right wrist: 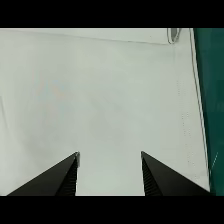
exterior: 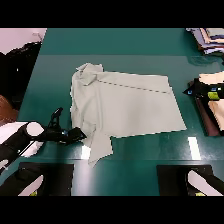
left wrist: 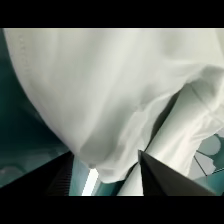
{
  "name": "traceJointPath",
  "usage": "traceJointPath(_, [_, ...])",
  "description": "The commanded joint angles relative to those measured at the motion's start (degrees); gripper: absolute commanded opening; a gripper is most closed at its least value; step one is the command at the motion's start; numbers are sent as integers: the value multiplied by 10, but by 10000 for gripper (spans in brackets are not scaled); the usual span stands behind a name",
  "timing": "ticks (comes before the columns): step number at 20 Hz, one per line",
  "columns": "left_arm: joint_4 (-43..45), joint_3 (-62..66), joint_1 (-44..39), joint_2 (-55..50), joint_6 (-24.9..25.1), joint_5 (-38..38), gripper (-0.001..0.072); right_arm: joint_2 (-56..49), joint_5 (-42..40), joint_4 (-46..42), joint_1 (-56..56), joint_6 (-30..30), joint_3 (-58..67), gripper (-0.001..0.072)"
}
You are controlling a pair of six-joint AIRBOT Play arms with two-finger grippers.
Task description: Fold the shirts.
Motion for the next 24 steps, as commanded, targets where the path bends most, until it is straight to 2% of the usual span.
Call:
traceJointPath(1, [-10, -1, 0, -9, 0, 23, 224, 0, 2, 9, -1, 0, 0, 439])
traceJointPath(2, [-8, 3, 0, -9, 6, 24, 32, 0, 5, 6, 0, 0, 0, 440])
traceJointPath(5, [33, 51, 22, -9, 21, -6, 25, 0, 38, -21, -2, -9, -5, 440])
traceJointPath(7, [113, 105, 59, -9, 25, -44, 25, 0, 63, -79, -21, -9, -23, 439])
traceJointPath(9, [183, 161, 108, -9, 36, -79, 25, 0, 87, -90, -69, -9, -63, 440])
traceJointPath(12, [189, 198, 158, -9, 64, -84, 25, -1, 85, -79, -160, -29, -142, 440])
traceJointPath(16, [181, 197, 159, -12, 64, -80, 25, -42, 84, -25, -223, -74, -228, 440])
traceJointPath(18, [181, 197, 159, -12, 64, -77, 25, -69, 80, 7, -213, -87, -256, 437])
traceJointPath(24, [181, 197, 159, -12, 64, -72, 25, -93, 45, 9, -123, -88, -279, 432])
